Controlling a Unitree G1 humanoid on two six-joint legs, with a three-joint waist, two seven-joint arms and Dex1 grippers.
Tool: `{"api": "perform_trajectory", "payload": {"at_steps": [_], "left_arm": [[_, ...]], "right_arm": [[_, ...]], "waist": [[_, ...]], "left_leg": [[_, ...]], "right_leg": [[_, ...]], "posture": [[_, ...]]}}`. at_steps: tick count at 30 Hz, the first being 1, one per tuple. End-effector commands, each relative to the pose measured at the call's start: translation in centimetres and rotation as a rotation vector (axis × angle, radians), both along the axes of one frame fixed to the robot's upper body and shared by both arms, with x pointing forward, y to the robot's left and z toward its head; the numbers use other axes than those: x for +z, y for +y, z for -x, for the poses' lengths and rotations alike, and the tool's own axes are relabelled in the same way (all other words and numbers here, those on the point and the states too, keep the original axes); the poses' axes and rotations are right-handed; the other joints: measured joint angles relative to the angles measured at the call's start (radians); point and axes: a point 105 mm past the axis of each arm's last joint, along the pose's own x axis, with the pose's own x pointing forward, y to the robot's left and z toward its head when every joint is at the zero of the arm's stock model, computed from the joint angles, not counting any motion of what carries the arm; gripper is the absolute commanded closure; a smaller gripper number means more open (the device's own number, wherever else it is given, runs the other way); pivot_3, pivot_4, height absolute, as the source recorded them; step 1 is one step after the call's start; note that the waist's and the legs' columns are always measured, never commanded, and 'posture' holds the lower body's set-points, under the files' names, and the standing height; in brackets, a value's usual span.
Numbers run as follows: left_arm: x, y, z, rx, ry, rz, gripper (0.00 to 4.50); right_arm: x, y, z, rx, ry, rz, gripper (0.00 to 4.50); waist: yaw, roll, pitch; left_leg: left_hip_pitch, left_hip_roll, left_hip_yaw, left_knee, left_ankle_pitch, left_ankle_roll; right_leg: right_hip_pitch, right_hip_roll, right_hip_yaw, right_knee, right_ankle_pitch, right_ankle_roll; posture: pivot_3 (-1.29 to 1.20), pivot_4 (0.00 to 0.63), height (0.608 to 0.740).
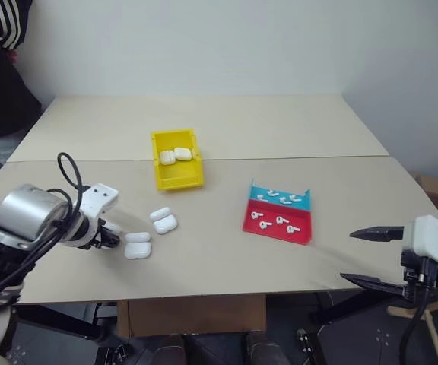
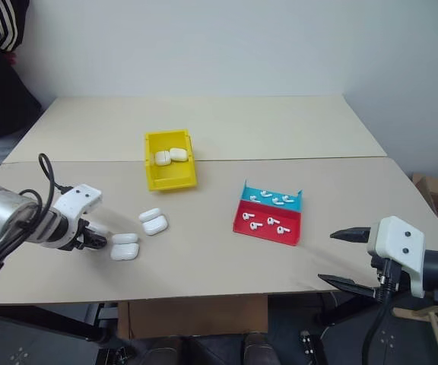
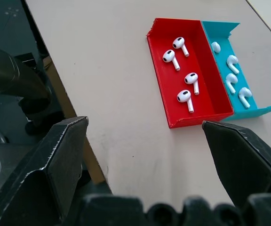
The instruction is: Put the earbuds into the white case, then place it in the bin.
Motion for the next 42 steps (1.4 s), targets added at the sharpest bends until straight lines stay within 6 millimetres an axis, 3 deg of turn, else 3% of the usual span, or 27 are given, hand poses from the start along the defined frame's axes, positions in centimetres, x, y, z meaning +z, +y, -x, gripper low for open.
{"api": "perform_trajectory", "payload": {"at_steps": [1,4,6,11,16,24,32,38,42], "left_arm": [[4.2,1.2,-0.2,-0.047,-0.166,-0.047,1.71],[7.1,0.6,-0.2,-0.136,-0.278,-0.001,1.71],[9.6,-1.0,-0.3,-0.257,-0.422,0.082,1.71],[12.8,-6.1,-0.1,-0.583,-0.832,0.300,1.71],[11.1,-10.5,1.8,-0.854,-1.023,0.568,1.71],[8.7,-13.8,3.2,-1.085,-1.015,0.863,1.71],[5.6,-14.4,4.3,-1.249,-0.853,0.860,1.71],[5.4,-14.6,4.0,-1.244,-0.894,0.886,1.71],[5.1,-14.6,4.2,-1.258,-0.882,0.883,1.71]], "right_arm": [[1.8,-0.3,-0.3,-0.003,-0.061,0.012,0.00],[2.5,-0.3,-0.7,0.000,-0.072,0.019,0.00],[3.1,-0.2,-1.0,0.005,-0.060,0.023,0.00],[3.9,0.2,-2.1,0.015,0.015,0.066,0.00],[4.2,0.6,-3.7,0.032,0.089,0.172,0.00],[3.5,2.0,-6.2,0.063,0.158,0.311,0.00],[2.7,4.0,-8.7,0.077,0.198,0.377,0.00],[1.5,6.3,-11.0,0.103,0.225,0.436,0.00],[0.8,6.8,-11.6,0.123,0.253,0.463,0.00]], "waist": [[-0.001,0.000,0.000],[0.002,0.000,0.000],[0.006,0.000,0.000],[0.010,0.001,-0.001],[0.002,0.002,-0.001],[0.002,0.002,-0.001],[-0.005,0.004,-0.002],[-0.005,0.004,-0.002],[0.000,0.004,-0.002]], "left_leg": [[0.000,0.000,0.000,0.000,0.000,0.000],[0.000,0.000,0.000,0.000,0.000,0.000],[0.000,0.000,0.001,0.000,0.000,0.000],[0.001,0.000,0.002,0.001,0.000,0.000],[-0.001,0.000,0.004,0.002,0.000,0.000],[0.000,0.001,0.005,0.002,0.000,0.000],[-0.002,0.001,0.004,0.002,0.000,0.000],[-0.002,0.001,0.004,0.003,0.000,0.000],[-0.003,0.001,0.004,0.003,0.000,0.000]], "right_leg": [[0.000,0.000,0.000,-0.001,0.000,0.000],[0.000,0.000,0.000,-0.001,0.000,0.000],[0.001,0.000,0.000,-0.001,-0.001,-0.002],[0.002,-0.002,0.000,-0.002,-0.002,-0.005],[0.000,-0.001,0.002,-0.002,0.005,-0.007],[0.000,-0.001,0.002,-0.001,0.002,0.000],[-0.002,0.000,0.002,-0.001,0.003,0.000],[-0.002,0.000,0.002,-0.001,0.003,0.000],[-0.002,0.000,0.002,-0.001,0.005,-0.004]], "posture": [[0.00,0.150,0.740],[0.00,0.150,0.740],[0.00,0.150,0.740],[0.00,0.150,0.740],[0.00,0.150,0.740],[0.00,0.150,0.740],[0.00,0.150,0.740],[0.00,0.150,0.740],[0.00,0.150,0.740]]}}
